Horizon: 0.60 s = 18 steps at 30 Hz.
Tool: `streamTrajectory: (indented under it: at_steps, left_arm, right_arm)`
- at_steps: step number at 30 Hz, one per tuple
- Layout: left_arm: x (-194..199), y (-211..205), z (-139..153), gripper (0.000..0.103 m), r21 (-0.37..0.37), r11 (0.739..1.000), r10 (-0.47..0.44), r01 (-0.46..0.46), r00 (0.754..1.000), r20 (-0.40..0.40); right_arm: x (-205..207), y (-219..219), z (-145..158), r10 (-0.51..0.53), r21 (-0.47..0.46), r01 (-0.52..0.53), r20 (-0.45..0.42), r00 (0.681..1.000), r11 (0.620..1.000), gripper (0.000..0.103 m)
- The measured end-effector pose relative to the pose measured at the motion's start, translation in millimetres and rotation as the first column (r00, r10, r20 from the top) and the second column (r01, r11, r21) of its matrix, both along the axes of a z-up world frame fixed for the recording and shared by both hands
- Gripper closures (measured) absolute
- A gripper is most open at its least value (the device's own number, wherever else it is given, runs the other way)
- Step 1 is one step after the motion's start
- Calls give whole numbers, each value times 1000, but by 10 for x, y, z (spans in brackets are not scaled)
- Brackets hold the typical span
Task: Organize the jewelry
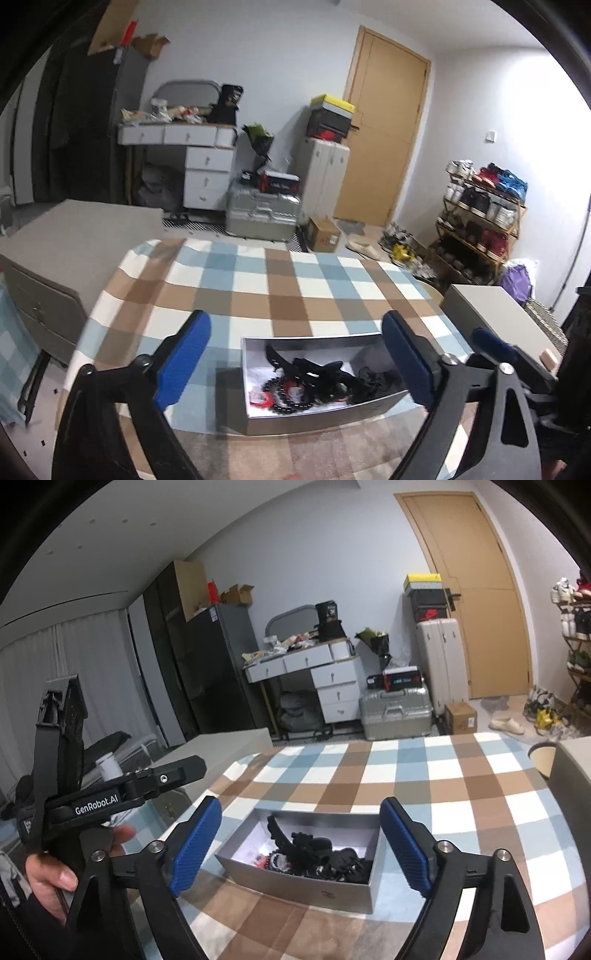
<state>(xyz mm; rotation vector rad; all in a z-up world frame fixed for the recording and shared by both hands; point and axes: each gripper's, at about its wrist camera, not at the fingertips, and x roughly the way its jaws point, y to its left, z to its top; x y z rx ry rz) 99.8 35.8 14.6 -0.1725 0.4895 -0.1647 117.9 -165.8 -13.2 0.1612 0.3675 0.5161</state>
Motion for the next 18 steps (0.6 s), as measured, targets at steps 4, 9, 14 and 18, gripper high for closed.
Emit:
streamTrajectory:
  at_steps: [4,9,14,18]
  left_arm:
    - [-162,12,38,1,21,999,38,-40,995,92]
    - [-257,-53,-29,1,96,992,65,-78,989,131]
    - [-323,-95,-175,1,161,977,118,-142,981,152]
    - [-363,-96,-290,1,188,964,154,-185,973,170]
  right_arm:
    - [-136,-32,35,-36,2,36,58,998,999,0]
    - [-290,-23,11,-69,-13,72,132,989,997,0]
    - [-397,55,-82,-116,-84,131,159,980,988,0]
    - [-462,133,-185,-121,-123,142,166,979,982,0]
